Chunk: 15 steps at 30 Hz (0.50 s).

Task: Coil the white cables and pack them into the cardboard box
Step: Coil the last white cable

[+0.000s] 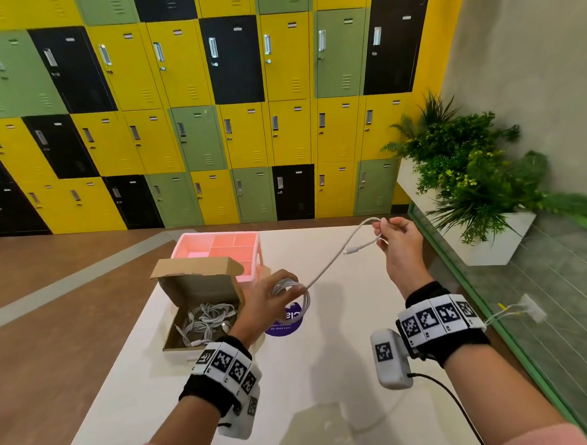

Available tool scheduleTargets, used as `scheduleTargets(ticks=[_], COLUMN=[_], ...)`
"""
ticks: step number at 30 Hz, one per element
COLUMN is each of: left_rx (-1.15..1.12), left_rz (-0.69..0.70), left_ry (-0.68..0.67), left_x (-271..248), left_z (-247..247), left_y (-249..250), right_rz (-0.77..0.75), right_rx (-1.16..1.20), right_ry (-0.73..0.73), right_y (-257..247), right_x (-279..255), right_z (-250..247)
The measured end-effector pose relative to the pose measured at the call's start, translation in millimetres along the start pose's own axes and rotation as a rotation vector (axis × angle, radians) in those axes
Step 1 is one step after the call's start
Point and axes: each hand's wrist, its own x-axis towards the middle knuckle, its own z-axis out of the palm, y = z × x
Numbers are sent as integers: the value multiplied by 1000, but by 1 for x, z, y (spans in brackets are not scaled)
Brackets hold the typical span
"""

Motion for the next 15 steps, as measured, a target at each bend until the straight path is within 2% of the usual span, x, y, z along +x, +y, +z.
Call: scheduleTargets(ticks=[5,12,15], left_rx=[-213,-159,-160], left_rz=[33,53,38], left_ry=[100,127,156], left_x=[4,13,12], left_z=[10,21,19], left_y=[10,18,18], right_rz=[76,217,240], right_rx=[-120,-77,-116], right_ry=[-63,-191,-190], right_y=[21,40,45], right_x=[-13,-42,-44], right_z=[-1,21,23])
